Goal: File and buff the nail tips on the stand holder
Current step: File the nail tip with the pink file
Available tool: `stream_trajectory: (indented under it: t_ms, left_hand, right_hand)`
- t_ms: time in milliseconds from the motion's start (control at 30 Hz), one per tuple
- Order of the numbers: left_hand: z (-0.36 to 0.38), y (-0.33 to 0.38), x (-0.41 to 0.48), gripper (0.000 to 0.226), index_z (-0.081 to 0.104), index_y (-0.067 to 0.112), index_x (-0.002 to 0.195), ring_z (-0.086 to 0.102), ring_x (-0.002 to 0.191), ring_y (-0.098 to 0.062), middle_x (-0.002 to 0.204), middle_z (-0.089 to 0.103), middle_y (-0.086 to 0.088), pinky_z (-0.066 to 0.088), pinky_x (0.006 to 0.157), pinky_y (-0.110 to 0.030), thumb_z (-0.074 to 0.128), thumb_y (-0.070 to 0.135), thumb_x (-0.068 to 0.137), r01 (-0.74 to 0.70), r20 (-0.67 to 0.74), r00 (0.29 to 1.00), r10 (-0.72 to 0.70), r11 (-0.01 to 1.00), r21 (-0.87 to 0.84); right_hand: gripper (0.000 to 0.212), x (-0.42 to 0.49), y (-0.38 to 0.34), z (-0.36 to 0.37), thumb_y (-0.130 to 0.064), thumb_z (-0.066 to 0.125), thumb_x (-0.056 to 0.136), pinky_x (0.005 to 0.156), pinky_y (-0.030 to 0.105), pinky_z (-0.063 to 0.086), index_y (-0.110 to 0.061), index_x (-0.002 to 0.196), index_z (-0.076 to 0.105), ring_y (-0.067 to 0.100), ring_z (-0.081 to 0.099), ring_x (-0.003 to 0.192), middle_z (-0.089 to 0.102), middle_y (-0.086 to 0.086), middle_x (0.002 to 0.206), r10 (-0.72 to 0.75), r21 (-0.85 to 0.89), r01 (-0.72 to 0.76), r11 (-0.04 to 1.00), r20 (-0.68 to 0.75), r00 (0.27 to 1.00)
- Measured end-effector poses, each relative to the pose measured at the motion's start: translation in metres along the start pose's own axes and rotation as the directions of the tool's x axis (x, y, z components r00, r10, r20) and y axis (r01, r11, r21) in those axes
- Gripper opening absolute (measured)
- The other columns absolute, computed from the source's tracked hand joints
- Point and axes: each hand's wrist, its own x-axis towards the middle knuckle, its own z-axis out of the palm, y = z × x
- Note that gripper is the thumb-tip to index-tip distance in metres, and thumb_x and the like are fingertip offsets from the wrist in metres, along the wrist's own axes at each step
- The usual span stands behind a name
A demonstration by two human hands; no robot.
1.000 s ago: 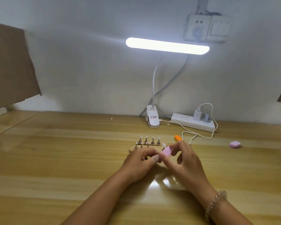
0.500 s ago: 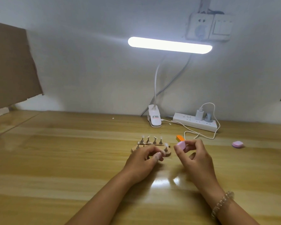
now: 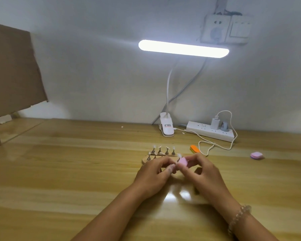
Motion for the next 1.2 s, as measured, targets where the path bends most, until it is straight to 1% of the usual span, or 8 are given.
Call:
stream_trajectory:
  t_ms: [100, 267, 333, 467, 600, 933, 1067, 1200]
  left_hand:
    - [0.002, 0.001, 0.0, 0.017, 0.062, 0.036, 0.088, 0.061, 0.083, -0.005, 0.088, 0.071, 0.023, 0.049, 0.081, -0.041, 0.055, 0.028, 0.1, 0.038, -0.021, 0.999, -0.039, 0.999, -0.021]
    - [0.0, 0.001, 0.0, 0.021, 0.059, 0.037, 0.088, 0.062, 0.084, -0.008, 0.083, 0.066, 0.021, 0.051, 0.084, -0.042, 0.053, 0.021, 0.101, 0.017, 0.0, 1.0, -0.017, 1.0, -0.01]
    - [-0.001, 0.002, 0.0, 0.024, 0.06, 0.038, 0.087, 0.063, 0.087, -0.011, 0.084, 0.064, 0.019, 0.051, 0.084, -0.042, 0.052, 0.019, 0.1, 0.007, 0.017, 1.0, -0.007, 1.0, 0.01]
    - [-0.001, 0.001, -0.001, 0.014, 0.062, 0.037, 0.091, 0.061, 0.086, -0.008, 0.088, 0.066, 0.022, 0.05, 0.081, -0.037, 0.052, 0.029, 0.098, 0.002, 0.034, 0.999, -0.003, 0.999, 0.048]
    - [-0.002, 0.001, 0.001, 0.017, 0.069, 0.027, 0.097, 0.063, 0.086, -0.015, 0.09, 0.07, 0.013, 0.049, 0.082, -0.042, 0.054, 0.018, 0.099, -0.006, 0.032, 0.999, 0.006, 1.0, -0.009]
    - [-0.004, 0.001, 0.003, 0.03, 0.064, 0.041, 0.082, 0.055, 0.077, -0.005, 0.079, 0.065, 0.019, 0.043, 0.074, -0.033, 0.055, 0.019, 0.101, -0.008, 0.046, 0.999, 0.009, 1.0, -0.023]
    - [-0.003, 0.001, 0.002, 0.03, 0.063, 0.04, 0.085, 0.062, 0.085, -0.007, 0.084, 0.066, 0.018, 0.049, 0.081, -0.035, 0.053, 0.017, 0.1, 0.003, 0.037, 0.999, -0.002, 1.0, -0.023]
    - [-0.002, 0.0, 0.002, 0.028, 0.062, 0.041, 0.083, 0.062, 0.087, -0.007, 0.082, 0.066, 0.021, 0.048, 0.083, -0.036, 0.053, 0.023, 0.101, 0.011, 0.036, 0.999, -0.012, 1.0, 0.017]
  right_hand:
    - [0.026, 0.005, 0.006, -0.011, -0.043, 0.072, 0.08, 0.073, 0.032, 0.049, -0.025, 0.096, 0.064, 0.014, 0.064, 0.083, 0.068, -0.009, 0.089, 0.119, 0.07, -0.108, 0.992, -0.185, 0.976]
    - [0.036, -0.007, -0.005, -0.002, -0.05, 0.074, 0.073, 0.048, 0.033, 0.05, -0.028, 0.098, 0.059, 0.015, 0.06, 0.05, 0.069, -0.017, 0.091, -0.029, 0.044, 0.027, 0.999, 0.049, 0.998]
    - [0.033, -0.006, -0.003, 0.002, -0.042, 0.078, 0.075, 0.049, 0.034, 0.05, -0.029, 0.097, 0.057, 0.014, 0.06, 0.047, 0.069, -0.019, 0.092, -0.074, -0.026, 0.078, 0.997, 0.105, 0.992]
    - [0.032, -0.004, 0.003, 0.0, -0.049, 0.076, 0.074, 0.057, 0.037, 0.051, -0.033, 0.091, 0.054, 0.011, 0.058, 0.053, 0.066, -0.025, 0.088, -0.084, -0.144, 0.083, 0.986, 0.002, 0.997]
    - [0.035, -0.006, 0.0, 0.003, -0.055, 0.072, 0.072, 0.054, 0.031, 0.047, -0.033, 0.09, 0.051, 0.009, 0.06, 0.055, 0.066, -0.02, 0.087, -0.124, -0.127, 0.133, 0.983, 0.074, 0.989]
    - [0.03, 0.0, 0.004, 0.0, -0.045, 0.077, 0.076, 0.057, 0.032, 0.046, -0.028, 0.088, 0.057, 0.006, 0.055, 0.053, 0.068, -0.016, 0.084, -0.077, -0.093, 0.076, 0.993, 0.0, 0.997]
    - [0.034, -0.005, 0.0, 0.003, -0.052, 0.074, 0.074, 0.053, 0.03, 0.048, -0.028, 0.089, 0.056, 0.011, 0.058, 0.052, 0.066, -0.02, 0.09, -0.152, -0.098, 0.162, 0.982, 0.105, 0.983]
    - [0.031, -0.001, 0.004, 0.001, -0.049, 0.075, 0.076, 0.056, 0.029, 0.046, -0.03, 0.086, 0.053, 0.008, 0.056, 0.055, 0.064, -0.024, 0.09, -0.119, -0.141, 0.12, 0.983, 0.013, 0.993]
